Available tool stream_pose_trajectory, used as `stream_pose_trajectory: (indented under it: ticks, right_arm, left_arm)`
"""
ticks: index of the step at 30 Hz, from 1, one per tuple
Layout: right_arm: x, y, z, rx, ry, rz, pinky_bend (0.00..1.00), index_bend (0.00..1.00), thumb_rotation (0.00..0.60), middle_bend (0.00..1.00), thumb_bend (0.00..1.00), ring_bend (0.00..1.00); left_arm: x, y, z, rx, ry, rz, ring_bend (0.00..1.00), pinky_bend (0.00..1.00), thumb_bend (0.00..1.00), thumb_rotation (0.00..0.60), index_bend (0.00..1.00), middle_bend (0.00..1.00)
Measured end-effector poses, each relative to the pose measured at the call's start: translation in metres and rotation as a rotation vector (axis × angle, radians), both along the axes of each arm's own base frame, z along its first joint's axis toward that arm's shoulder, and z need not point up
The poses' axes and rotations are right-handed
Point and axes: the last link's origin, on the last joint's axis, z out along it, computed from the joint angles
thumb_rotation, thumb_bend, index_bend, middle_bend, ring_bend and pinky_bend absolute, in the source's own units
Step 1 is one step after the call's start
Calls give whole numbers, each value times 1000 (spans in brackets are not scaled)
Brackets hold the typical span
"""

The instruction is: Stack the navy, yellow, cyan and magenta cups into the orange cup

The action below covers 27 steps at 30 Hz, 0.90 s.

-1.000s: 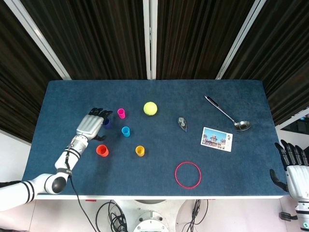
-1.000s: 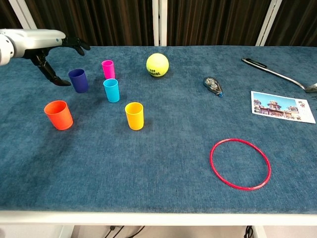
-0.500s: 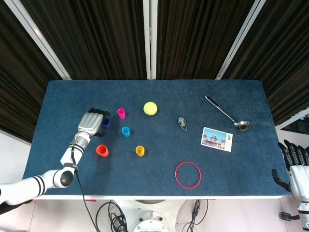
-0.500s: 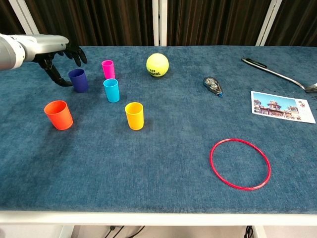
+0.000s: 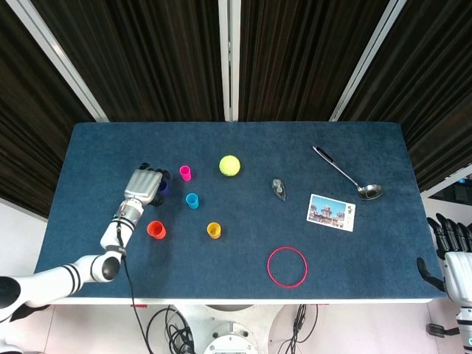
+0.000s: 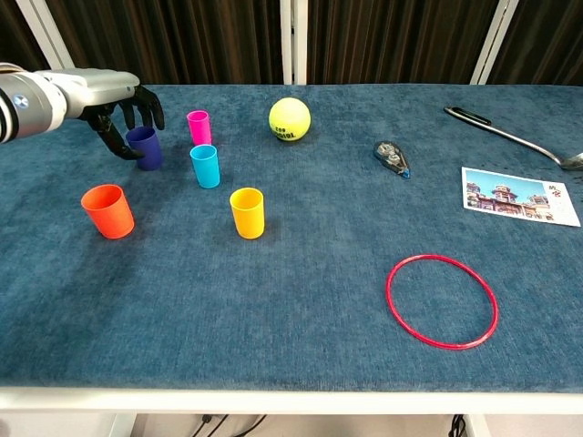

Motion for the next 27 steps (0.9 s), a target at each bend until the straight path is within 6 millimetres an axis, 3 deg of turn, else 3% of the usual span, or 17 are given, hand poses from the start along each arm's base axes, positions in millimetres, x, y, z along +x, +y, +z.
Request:
stream_pose_trajectory:
  ticks: [11,27]
  right_arm:
    - [-3,-1,2,-2,-10,-10,0,0,600,0,341,0]
    - [1,0,2,-9,-7,-1,0,0,600,0,342,0]
  left_arm:
    - [2,3,-4,40,-1,-26,445,176,275,600,439,417]
    - [32,-9,36,67,5,-136,517,194,283,600,464,445]
